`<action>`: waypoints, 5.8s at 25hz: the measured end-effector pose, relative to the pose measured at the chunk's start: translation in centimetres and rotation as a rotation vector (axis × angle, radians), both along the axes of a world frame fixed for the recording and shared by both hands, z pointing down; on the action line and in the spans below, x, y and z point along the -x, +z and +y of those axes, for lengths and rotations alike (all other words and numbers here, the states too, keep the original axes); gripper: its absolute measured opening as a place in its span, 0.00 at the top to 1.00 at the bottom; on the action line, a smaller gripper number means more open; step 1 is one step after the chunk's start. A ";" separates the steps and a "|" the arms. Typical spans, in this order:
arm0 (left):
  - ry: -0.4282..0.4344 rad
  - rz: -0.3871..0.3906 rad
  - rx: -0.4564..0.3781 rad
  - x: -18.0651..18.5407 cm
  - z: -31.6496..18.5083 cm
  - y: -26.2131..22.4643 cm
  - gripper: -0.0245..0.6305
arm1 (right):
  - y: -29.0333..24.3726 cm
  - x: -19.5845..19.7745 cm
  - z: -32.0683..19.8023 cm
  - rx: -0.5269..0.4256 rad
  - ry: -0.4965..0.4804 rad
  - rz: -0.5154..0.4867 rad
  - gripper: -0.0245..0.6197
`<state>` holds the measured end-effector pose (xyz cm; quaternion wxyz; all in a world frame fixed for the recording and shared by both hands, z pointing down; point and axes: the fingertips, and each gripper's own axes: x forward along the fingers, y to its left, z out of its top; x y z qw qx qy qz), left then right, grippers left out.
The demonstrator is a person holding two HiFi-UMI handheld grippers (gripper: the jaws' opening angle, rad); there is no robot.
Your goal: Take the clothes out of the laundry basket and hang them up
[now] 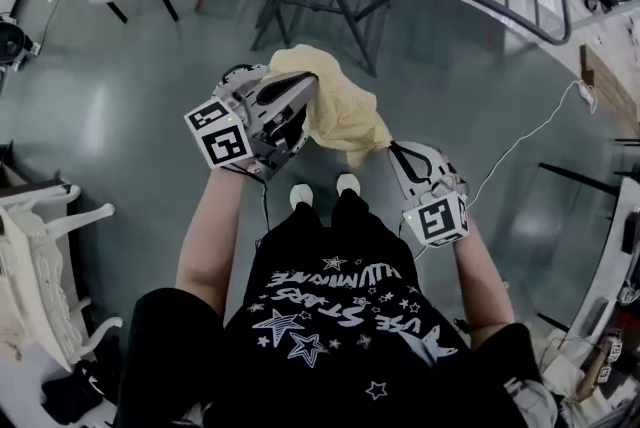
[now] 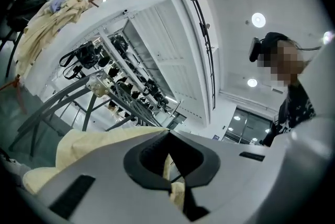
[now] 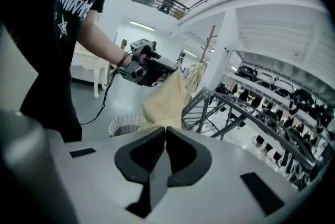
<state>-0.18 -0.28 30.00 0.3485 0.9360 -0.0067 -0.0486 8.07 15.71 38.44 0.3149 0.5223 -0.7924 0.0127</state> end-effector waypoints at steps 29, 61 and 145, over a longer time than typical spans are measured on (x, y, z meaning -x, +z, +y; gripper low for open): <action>0.223 -0.007 -0.179 3.5 6.6 -5.9 0.94 | 4.1 -0.3 -7.7 0.203 -0.072 -0.325 0.73; 0.082 -0.111 -0.173 9.1 4.7 -3.8 0.94 | 8.4 11.7 -9.2 0.303 -0.509 -0.156 0.82; -0.277 -0.435 -0.521 -8.5 -5.9 -5.7 0.90 | -8.1 -11.8 -5.3 -0.015 -0.303 0.088 0.90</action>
